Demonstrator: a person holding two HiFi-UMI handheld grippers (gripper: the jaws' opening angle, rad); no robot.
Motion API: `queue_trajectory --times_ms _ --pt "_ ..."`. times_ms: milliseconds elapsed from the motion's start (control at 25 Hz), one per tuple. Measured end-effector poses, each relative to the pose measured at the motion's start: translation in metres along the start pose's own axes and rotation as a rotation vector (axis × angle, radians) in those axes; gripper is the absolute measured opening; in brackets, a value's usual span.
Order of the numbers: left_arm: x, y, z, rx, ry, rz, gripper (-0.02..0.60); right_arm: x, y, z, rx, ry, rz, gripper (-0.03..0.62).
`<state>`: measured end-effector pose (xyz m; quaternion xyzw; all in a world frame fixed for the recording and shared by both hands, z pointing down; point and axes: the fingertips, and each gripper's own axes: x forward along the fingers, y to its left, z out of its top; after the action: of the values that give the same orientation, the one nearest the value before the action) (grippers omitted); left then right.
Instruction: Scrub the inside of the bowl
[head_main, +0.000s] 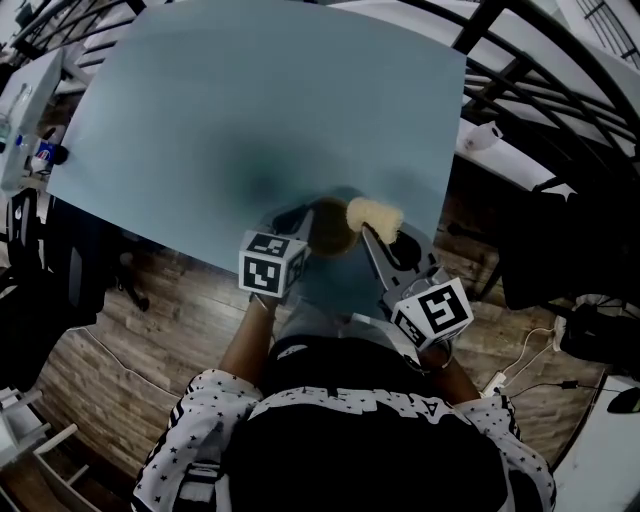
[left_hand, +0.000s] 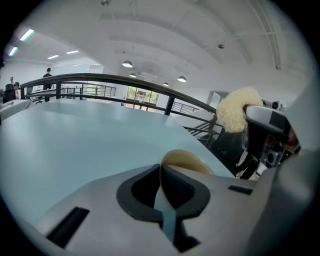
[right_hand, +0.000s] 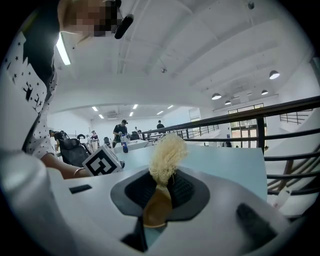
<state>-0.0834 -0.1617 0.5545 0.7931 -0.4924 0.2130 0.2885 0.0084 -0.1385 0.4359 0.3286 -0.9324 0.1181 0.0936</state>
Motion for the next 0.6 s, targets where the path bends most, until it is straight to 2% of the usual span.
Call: queue_trajectory --times_ms 120,240,600 --pt "-0.007 0.001 0.009 0.04 -0.021 0.02 0.025 0.004 0.0 -0.002 -0.015 0.007 -0.005 0.06" --pt "-0.017 -0.002 0.027 0.042 -0.076 0.016 0.025 0.009 0.0 0.001 -0.043 0.004 -0.006 0.061" --pt "-0.056 -0.015 0.11 0.144 -0.269 0.013 0.025 0.028 0.006 0.04 -0.152 -0.047 -0.023 0.061"
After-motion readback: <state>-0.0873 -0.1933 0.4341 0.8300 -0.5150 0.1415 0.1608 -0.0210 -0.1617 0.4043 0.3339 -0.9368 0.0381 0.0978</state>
